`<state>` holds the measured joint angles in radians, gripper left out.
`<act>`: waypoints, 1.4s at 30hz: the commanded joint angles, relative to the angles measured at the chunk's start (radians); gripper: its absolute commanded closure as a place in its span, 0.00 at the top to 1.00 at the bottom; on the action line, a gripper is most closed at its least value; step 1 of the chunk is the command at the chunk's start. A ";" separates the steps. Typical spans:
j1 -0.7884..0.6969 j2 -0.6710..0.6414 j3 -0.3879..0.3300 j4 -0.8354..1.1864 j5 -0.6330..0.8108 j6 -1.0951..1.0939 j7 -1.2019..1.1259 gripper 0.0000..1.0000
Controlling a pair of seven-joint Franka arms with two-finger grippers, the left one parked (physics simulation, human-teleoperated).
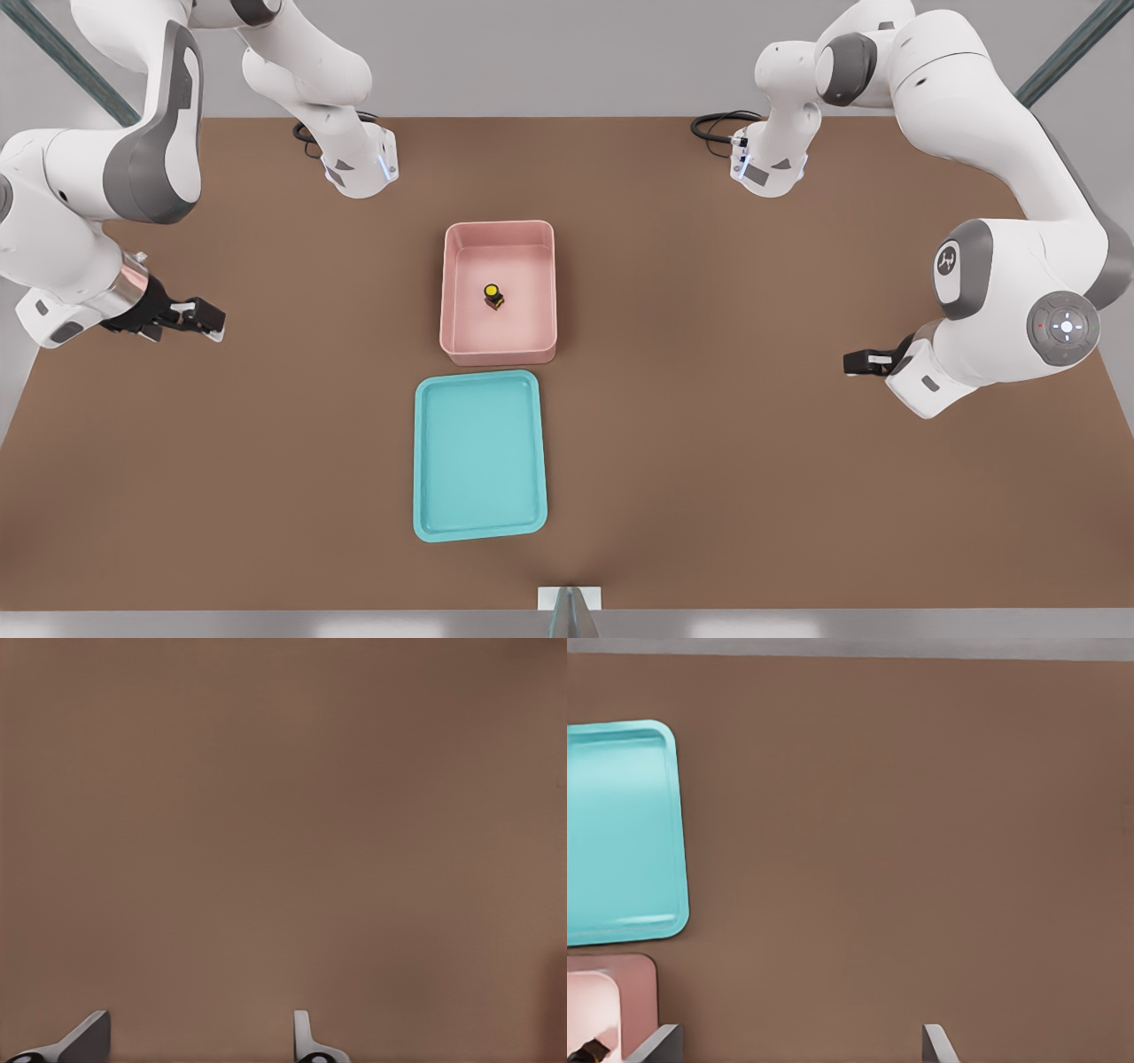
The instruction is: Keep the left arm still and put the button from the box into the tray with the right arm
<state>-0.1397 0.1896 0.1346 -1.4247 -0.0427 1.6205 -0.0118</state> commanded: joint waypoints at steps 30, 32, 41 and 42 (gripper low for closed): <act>0.675 0.073 0.057 -0.741 0.098 0.805 0.855 1.00; 0.677 0.073 0.056 -0.819 0.095 0.926 0.834 1.00; 0.689 0.091 0.057 -0.875 0.073 0.993 0.763 1.00; 0.689 0.097 0.057 -0.876 0.073 0.993 0.763 1.00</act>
<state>0.5492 0.2860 0.1915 -2.2979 0.0399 2.5617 0.6985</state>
